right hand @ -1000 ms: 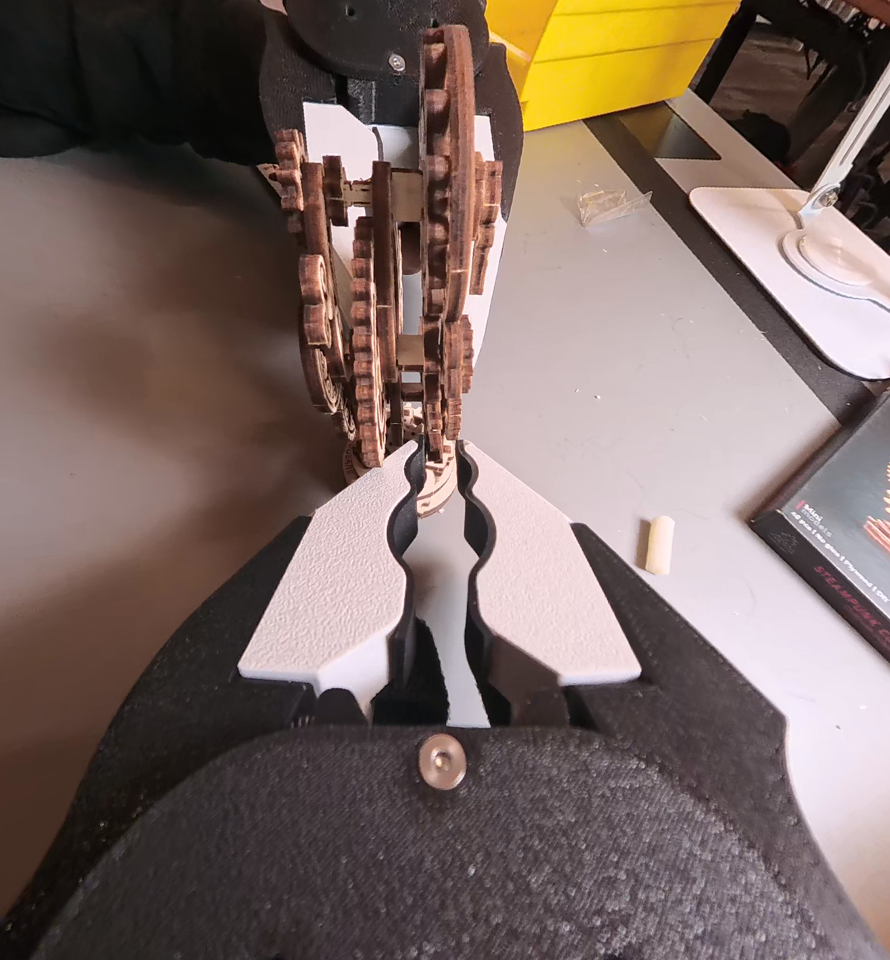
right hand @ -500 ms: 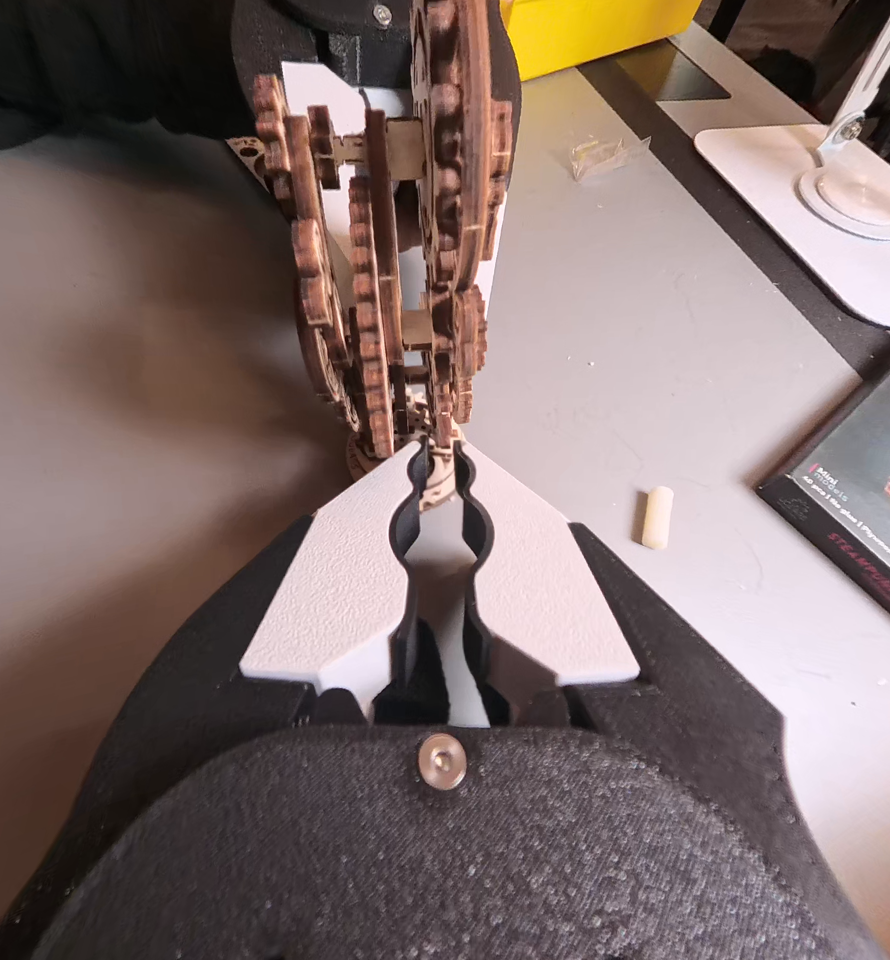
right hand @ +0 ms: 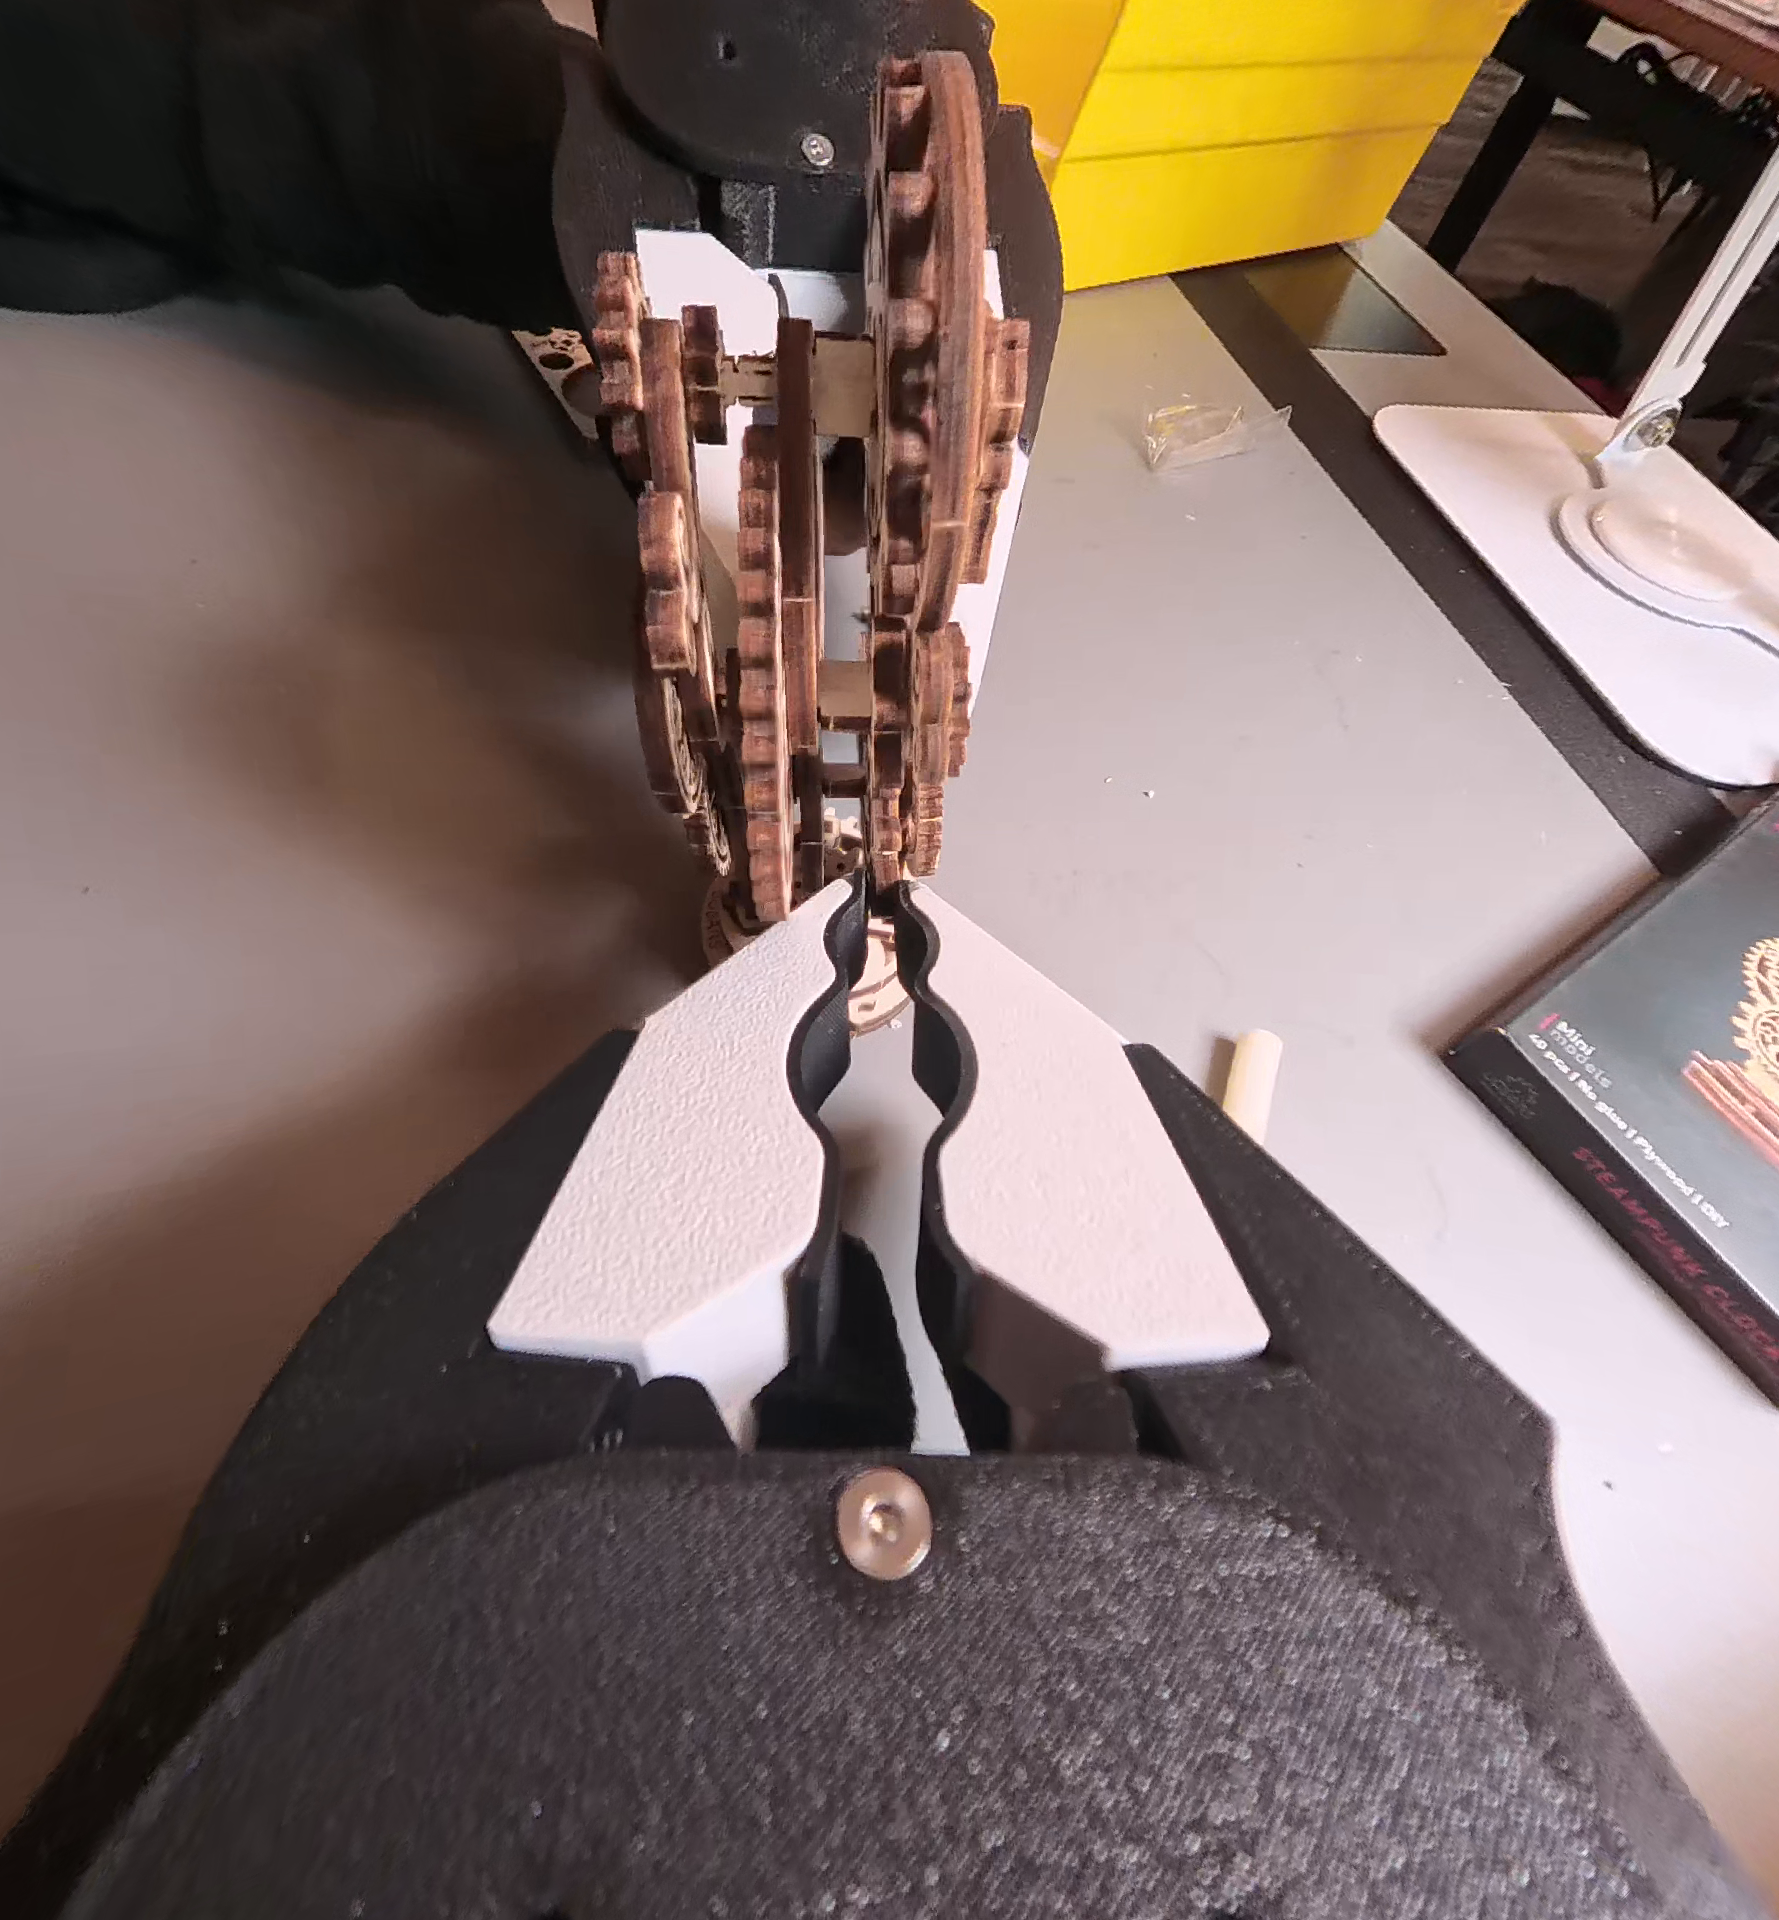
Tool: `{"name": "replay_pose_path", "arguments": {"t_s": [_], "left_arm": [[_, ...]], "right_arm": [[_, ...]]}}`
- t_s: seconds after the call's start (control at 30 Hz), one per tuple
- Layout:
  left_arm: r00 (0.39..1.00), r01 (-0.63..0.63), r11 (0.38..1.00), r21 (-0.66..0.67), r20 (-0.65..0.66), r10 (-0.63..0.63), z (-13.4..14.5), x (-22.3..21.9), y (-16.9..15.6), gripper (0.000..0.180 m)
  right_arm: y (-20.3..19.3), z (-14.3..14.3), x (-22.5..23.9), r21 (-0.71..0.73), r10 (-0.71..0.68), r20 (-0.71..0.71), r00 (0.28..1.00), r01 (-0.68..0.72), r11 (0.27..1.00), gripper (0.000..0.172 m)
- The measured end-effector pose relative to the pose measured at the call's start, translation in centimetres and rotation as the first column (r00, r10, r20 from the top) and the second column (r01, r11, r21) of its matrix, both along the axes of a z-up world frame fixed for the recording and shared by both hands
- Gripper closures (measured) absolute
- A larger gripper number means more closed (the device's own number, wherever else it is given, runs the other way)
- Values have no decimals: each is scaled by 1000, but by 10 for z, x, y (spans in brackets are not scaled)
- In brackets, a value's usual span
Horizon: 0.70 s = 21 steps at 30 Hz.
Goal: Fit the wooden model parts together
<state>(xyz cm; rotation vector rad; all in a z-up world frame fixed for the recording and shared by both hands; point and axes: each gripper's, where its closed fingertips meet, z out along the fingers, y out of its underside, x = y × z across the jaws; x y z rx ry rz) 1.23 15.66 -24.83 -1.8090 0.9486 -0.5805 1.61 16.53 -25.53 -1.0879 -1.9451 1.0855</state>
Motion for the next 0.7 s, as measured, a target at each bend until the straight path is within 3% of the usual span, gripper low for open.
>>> {"name": "replay_pose_path", "arguments": {"t_s": [0.7], "left_arm": [[998, -18, 998, -65, 60, 22, -1, 0, 9, 159]], "right_arm": [[9, -3, 1, -103, -25, 72, 997, 32, 994, 169]]}}
